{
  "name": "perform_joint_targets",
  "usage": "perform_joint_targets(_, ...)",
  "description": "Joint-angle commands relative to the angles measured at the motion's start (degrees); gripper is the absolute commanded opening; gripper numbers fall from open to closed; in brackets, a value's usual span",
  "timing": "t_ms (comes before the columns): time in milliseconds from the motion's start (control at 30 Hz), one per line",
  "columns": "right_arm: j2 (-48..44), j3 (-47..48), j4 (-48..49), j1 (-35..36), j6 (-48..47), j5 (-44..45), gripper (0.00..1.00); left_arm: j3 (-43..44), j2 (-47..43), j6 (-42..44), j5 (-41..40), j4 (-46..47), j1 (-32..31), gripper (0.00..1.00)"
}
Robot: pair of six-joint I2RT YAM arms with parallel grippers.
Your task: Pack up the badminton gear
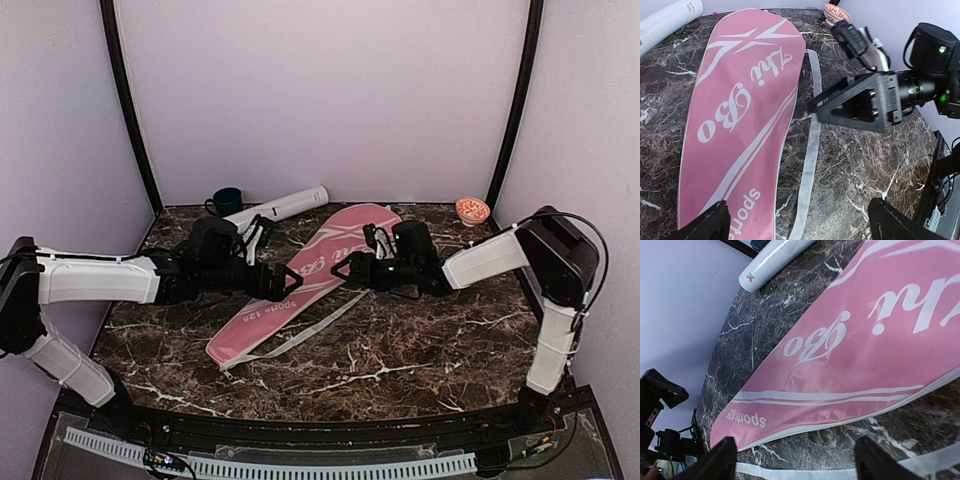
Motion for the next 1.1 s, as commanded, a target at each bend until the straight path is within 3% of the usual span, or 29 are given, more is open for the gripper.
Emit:
perform_joint_targets(0, -12.0, -4.4, -6.2, -0.3, -10.5, 5.8, 0.97, 0.6, -2.6, -0.9, 2.3, -3.6, 1.1, 0.99)
perform_joint_targets(167, -25.8, -7.4, -16.4, -1.3, -17.1, 16.3, 0.99, 2.6, -2.9, -1.0, 1.7, -8.3, 3.7, 0.99)
perform_joint_targets(400, -38.4, -10.9, -26.4, -3.8, -18.3, 28.6, 0.99, -1.7, -8.4, -1.4, 0.2, -8.3, 9.2, 0.99)
perform_joint_targets(767, -56.7, -32.2, -17.6, -5.2, -13.0, 30.5, 1.0, -15.9, -18.1, -5.8, -11.3, -8.3, 11.1, 0.99)
perform_joint_targets(1067, -60.2, -39.1, -13.5, -5.4, -11.5, 30.4, 0.99, -18.9, -18.8, -9.9, -15.0, -8.2, 11.2, 0.99)
